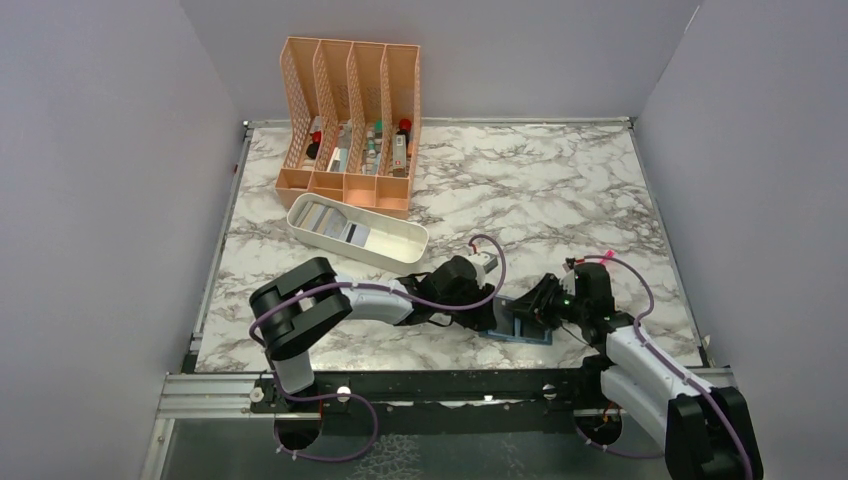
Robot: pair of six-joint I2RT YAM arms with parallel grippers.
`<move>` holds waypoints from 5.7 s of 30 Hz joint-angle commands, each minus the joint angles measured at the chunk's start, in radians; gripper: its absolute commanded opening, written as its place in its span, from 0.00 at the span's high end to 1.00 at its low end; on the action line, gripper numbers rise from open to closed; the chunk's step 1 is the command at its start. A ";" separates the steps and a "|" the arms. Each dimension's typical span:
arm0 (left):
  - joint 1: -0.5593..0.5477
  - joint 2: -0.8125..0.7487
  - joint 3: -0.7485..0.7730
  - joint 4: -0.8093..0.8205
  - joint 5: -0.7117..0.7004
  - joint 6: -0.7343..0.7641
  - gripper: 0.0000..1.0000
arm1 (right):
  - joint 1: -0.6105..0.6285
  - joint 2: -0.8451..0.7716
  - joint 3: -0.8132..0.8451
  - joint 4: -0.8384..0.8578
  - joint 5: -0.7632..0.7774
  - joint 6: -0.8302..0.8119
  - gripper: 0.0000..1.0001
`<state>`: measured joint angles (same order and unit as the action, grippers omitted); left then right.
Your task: Put the credit cards into the card holder
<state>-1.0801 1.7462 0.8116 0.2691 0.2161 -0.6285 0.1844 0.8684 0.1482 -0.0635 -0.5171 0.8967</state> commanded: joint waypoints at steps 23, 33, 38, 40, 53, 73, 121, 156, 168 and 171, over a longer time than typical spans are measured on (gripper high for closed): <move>-0.004 -0.136 -0.039 0.050 -0.060 -0.144 0.66 | 0.012 -0.032 0.374 -0.418 0.527 -0.170 0.57; -0.006 -0.053 -0.061 0.128 -0.061 -0.231 0.35 | 0.012 0.162 0.456 -0.433 0.668 -0.238 0.43; -0.009 0.031 -0.067 0.191 -0.053 -0.280 0.30 | 0.012 0.263 0.457 -0.418 0.686 -0.256 0.40; -0.011 0.044 -0.067 0.209 -0.057 -0.291 0.30 | 0.012 0.286 0.458 -0.409 0.682 -0.262 0.36; -0.007 -0.087 -0.070 0.249 -0.133 -0.270 0.30 | 0.012 0.263 0.349 -0.332 0.486 -0.247 0.51; 0.034 -0.528 -0.279 -0.198 -0.247 -0.187 0.27 | 0.280 0.156 0.253 -0.306 0.281 -0.070 0.55; -0.074 -0.578 -0.413 0.277 -0.255 -0.380 0.26 | 0.647 0.250 0.236 -0.222 0.482 0.090 0.65; -0.073 -0.895 -0.413 -0.603 -0.494 -0.366 1.00 | 0.649 0.209 0.329 -0.350 0.622 0.028 0.67; -0.073 -0.623 -0.388 -0.096 -0.264 -0.288 0.97 | 0.648 0.109 0.417 -0.462 0.695 -0.018 0.57; -0.073 -0.561 -0.342 -0.061 -0.241 -0.257 0.96 | 0.649 0.084 0.424 -0.459 0.705 -0.043 0.58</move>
<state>-1.1522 1.1244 0.4023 0.0433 -0.1093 -0.9413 0.8257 0.9840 0.5419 -0.4793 0.1238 0.8978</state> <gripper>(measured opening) 0.030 0.424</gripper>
